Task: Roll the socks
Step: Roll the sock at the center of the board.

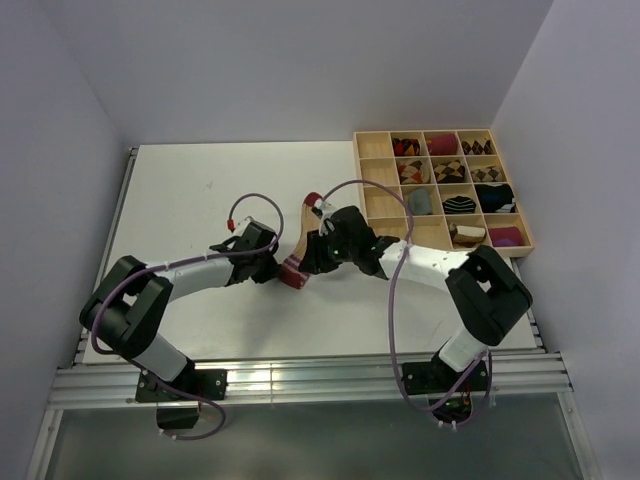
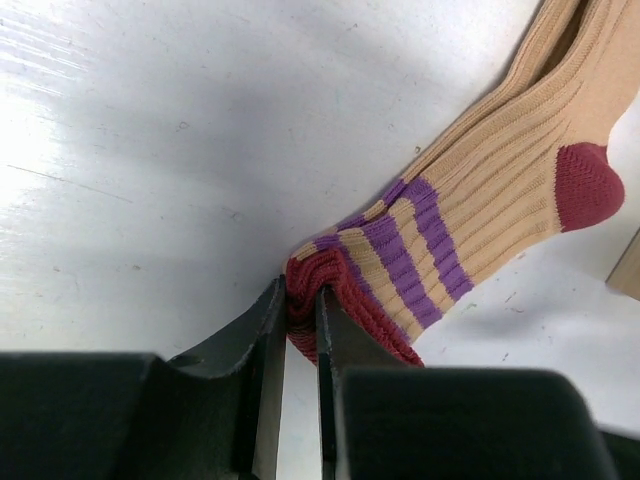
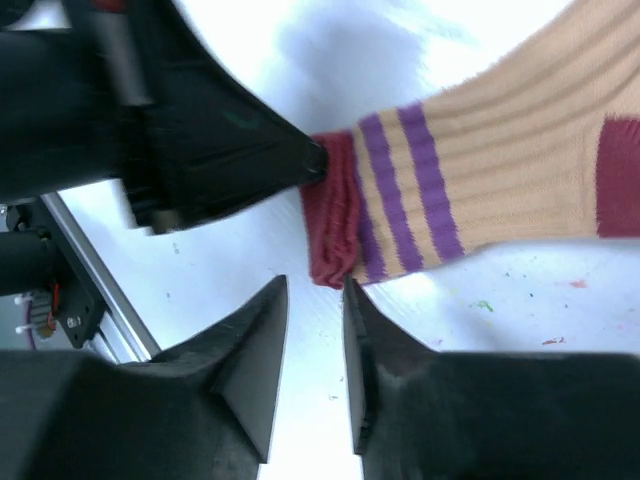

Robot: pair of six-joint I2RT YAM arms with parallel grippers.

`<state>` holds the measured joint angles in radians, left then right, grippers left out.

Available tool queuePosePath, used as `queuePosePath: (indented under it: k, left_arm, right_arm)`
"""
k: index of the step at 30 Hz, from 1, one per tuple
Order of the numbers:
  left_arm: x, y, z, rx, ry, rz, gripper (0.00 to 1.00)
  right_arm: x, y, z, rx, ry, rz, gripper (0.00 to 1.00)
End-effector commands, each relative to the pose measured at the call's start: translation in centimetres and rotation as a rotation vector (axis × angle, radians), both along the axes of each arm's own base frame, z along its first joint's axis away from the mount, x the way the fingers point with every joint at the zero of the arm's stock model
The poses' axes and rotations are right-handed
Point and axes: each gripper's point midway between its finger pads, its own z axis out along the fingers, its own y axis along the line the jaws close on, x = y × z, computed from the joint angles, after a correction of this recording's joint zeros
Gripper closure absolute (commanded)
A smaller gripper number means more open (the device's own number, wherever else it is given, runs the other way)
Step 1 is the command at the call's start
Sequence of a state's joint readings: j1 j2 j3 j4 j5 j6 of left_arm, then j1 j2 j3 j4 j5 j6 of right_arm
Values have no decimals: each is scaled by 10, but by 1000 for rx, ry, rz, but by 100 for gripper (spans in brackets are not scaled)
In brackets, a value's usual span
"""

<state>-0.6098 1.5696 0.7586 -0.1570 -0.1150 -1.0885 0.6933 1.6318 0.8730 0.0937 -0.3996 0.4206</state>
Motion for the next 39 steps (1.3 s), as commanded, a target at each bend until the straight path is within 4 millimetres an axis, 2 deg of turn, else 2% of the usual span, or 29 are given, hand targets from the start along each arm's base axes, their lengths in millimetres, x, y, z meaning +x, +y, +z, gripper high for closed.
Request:
queuePosePath:
  k: [1,2,5,8,9,11,17,20,25,29,34,39]
  left_arm:
    - [-24,28,-25,178,91,-26,83]
    - [-24,27,-24,178,89,-31,83]
    - [-24,24,-23,185,86,-42,83]
    - [-24,22,-21,184,82,-44,83]
    - [-24,22,-21,183,81,-44,83]
    - [-23,22,-19,182,78,-43,83]
    - [-22,20,-18,180,76,-50,83]
    - [-21,19,-17,178,74,-54,83]
    - [-19,18,-15,183,67,-59,83]
    - [-19,17,-14,179,67,-66,83]
    - [-17,13,-11,166,66,-72,83]
    - [-16,9,-9,155,71,-74,82]
  right_arm:
    - [10,0,18,-3,-136,-22,66]
    - [10,4,21,12,-133,-13,72]
    - [7,24,24,45,-117,34,80]
    - [2,46,22,84,-91,86,83]
    - [0,49,12,80,-64,88,83]
    - [-3,52,4,90,-44,99,84]
    - [1,34,-34,-22,-40,58,82]
    - [-1,27,-43,-66,-43,63,77]
    - [0,15,-48,-116,-77,53,69]
    - [-1,10,-46,-138,-151,87,57]
    - [-8,13,-47,-155,-216,152,54]
    - [-16,15,-58,-217,-265,202,53]
